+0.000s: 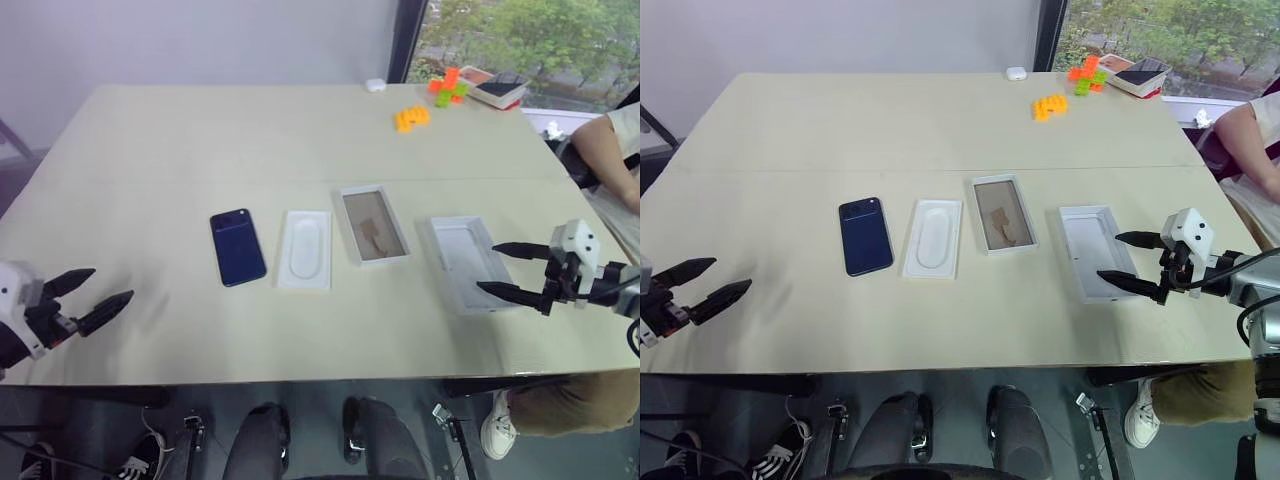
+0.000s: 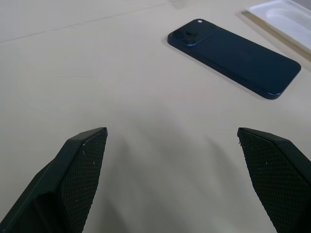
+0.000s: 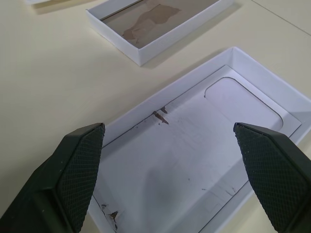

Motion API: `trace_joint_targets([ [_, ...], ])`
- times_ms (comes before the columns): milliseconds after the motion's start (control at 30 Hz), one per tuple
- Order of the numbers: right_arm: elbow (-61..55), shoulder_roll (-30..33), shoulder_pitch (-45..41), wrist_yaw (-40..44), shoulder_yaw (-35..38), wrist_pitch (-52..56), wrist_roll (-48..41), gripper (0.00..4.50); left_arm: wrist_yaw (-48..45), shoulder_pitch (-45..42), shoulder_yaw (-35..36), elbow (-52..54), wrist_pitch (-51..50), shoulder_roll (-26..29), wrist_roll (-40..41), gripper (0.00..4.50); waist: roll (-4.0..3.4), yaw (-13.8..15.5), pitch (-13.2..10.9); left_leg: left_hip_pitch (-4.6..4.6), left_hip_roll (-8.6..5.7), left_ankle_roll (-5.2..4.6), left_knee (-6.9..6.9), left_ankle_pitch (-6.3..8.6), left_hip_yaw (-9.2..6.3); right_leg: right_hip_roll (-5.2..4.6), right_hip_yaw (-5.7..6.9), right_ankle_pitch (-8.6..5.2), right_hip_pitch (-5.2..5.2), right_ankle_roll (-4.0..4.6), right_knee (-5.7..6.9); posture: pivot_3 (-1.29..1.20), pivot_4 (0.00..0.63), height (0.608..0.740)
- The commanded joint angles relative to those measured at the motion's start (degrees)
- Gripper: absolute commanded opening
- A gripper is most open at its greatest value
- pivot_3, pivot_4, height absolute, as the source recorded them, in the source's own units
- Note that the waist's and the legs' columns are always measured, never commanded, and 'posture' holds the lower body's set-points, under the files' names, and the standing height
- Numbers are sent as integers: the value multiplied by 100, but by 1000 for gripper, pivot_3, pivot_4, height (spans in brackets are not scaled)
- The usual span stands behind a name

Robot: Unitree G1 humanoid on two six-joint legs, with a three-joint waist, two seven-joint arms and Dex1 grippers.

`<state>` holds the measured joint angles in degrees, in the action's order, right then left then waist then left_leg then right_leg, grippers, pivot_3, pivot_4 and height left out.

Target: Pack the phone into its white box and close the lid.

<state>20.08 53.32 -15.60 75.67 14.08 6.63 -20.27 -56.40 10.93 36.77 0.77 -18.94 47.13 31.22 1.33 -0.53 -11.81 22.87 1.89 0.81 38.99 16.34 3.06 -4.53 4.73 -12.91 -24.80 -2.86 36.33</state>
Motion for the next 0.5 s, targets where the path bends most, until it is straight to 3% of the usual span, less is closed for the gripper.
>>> trace_joint_targets([
  [33, -69, 90, -25, -20, 60, -89, -6, 4437, 6, -80, 121, -33, 78, 60, 34, 4500, 0, 0, 0, 0, 0, 0, 0, 0, 0, 0, 0, 0, 0, 0, 0, 0, 150, 740],
  [500, -2, -6, -303, -129, -147, -103, 87, 4437, 36, -514, -118, -249, -201, 144, 59, 4500, 0, -4, 0, -1, 0, -1, 3, 0, 1, 2, 0, 2, 1, -2, 4, 0, 150, 740],
])
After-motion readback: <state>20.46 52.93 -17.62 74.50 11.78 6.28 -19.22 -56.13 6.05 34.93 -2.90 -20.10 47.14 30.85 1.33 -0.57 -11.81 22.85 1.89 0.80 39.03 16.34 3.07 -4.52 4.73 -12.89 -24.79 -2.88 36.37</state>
